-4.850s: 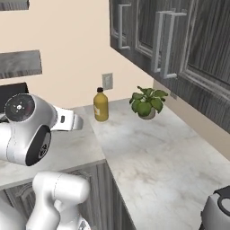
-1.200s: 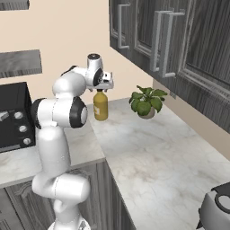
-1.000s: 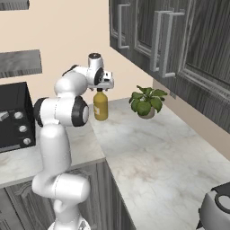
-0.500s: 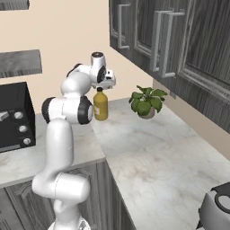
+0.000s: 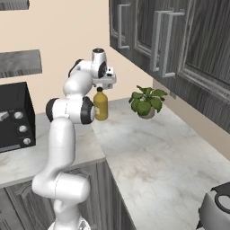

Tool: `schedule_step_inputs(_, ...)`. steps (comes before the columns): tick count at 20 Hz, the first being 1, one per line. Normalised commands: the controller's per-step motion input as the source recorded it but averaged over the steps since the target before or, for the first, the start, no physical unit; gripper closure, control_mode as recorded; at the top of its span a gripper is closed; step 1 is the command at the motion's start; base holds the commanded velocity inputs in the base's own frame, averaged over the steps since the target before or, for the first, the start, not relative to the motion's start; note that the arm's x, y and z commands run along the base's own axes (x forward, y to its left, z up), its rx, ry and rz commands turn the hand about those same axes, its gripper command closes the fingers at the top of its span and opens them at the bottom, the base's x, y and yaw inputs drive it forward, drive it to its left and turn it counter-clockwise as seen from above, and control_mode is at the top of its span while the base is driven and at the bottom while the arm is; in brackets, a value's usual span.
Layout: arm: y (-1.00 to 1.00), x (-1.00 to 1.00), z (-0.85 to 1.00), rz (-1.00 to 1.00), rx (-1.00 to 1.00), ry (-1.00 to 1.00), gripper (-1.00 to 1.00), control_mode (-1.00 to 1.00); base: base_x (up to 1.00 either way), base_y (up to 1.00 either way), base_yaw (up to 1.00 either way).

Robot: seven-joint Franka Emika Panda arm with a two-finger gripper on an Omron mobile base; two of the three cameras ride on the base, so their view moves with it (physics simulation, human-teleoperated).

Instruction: Place the drinks on the dining counter in a tight cluster.

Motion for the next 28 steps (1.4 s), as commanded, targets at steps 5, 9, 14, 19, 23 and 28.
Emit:
schedule_step_inputs(5, 0.0, -0.8, -0.21, 0.0, 0.0, 0.0, -1.0, -1.0, 0.0, 0.0, 0.0)
schedule_step_inputs(9, 0.08, -0.35, -0.28, 0.0, 0.0, 0.0, -1.0, -1.0, 0.0, 0.0, 0.0)
schedule_step_inputs(14, 0.31, 0.19, -0.05, -0.01, -0.03, 0.0, -1.0, -1.0, 0.0, 0.0, 0.0)
schedule_step_inputs(19, 0.15, 0.38, 0.23, -0.02, -0.15, 0.07, -1.0, -1.0, 0.0, 0.0, 0.0)
schedule_step_inputs(23, -0.22, 0.03, 0.05, -0.05, -0.03, 0.11, -1.0, -1.0, 0.0, 0.0, 0.0)
schedule_step_inputs(28, -0.16, 0.11, 0.04, -0.04, 0.0, 0.05, -1.0, -1.0, 0.0, 0.0, 0.0)
